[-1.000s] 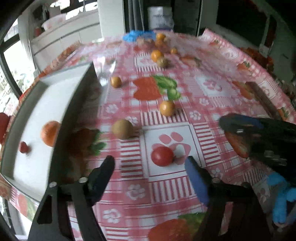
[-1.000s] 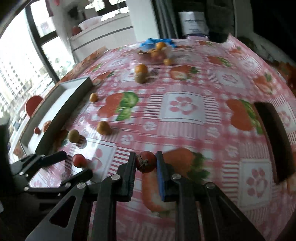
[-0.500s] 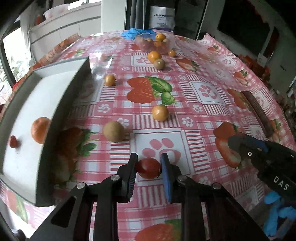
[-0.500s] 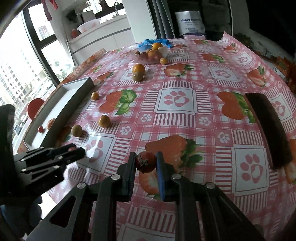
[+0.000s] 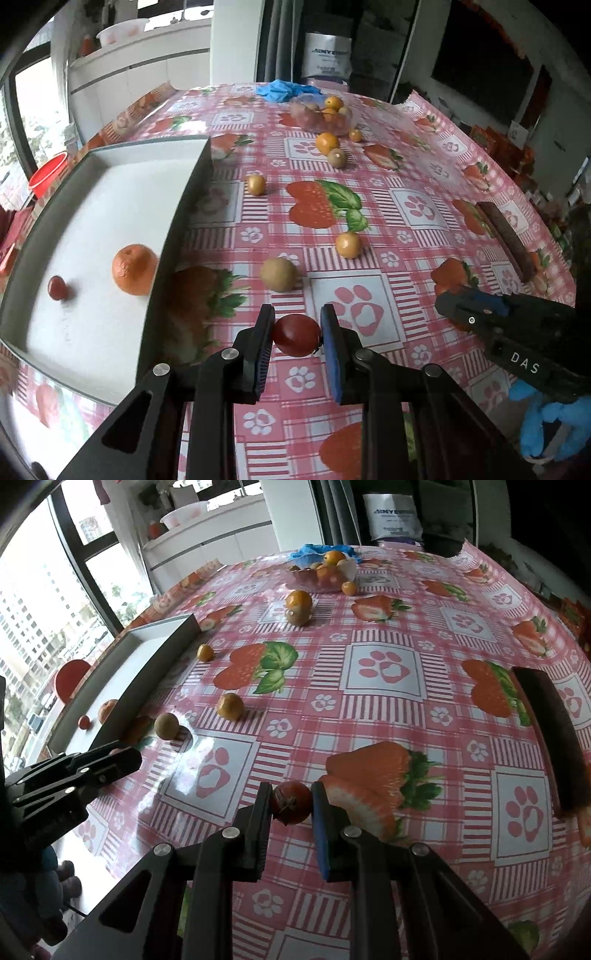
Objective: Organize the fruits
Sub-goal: 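Grasp a cherry tomato with the right tool while the left tool grasps another tomato, then carry both tomatoes over the white tray and open both tools to drop them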
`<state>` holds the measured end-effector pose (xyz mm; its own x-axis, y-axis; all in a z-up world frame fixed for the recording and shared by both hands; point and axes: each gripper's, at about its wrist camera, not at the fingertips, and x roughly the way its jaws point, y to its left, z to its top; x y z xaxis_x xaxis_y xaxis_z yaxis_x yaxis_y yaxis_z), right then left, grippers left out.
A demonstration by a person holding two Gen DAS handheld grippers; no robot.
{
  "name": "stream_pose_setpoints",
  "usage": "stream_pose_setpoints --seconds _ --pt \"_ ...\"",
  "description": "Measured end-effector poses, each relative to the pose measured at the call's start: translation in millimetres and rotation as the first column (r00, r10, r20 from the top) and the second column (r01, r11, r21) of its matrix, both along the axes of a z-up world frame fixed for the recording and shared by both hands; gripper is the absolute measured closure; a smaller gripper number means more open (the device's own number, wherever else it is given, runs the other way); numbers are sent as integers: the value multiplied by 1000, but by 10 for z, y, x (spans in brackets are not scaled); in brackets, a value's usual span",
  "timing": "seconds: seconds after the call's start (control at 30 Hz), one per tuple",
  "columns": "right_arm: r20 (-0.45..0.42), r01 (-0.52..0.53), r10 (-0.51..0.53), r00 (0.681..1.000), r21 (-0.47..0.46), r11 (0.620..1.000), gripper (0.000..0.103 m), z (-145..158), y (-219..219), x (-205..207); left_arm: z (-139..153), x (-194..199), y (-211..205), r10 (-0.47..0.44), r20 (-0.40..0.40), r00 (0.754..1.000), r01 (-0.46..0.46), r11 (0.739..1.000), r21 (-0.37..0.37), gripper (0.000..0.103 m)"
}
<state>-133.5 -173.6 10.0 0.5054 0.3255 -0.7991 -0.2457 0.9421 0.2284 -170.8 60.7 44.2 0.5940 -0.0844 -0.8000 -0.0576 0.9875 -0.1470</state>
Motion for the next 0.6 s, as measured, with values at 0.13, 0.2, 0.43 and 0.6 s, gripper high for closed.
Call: stream_pose_setpoints --seconds 0.13,0.2,0.43,0.6 --pt "-2 -5 5 1000 4 1000 80 48 41 19 19 -30 61 8 10 1000 -8 1000 -12 76" --pt "0 -9 9 1000 11 1000 80 95 81 43 48 -38 94 10 18 1000 -10 1000 -14 76" --pt "9 -53 53 999 29 998 80 267 366 137 267 -15 322 32 69 997 -33 999 6 76" --pt "20 -131 131 991 35 991 80 419 780 247 380 -34 671 85 103 991 -89 995 37 76"
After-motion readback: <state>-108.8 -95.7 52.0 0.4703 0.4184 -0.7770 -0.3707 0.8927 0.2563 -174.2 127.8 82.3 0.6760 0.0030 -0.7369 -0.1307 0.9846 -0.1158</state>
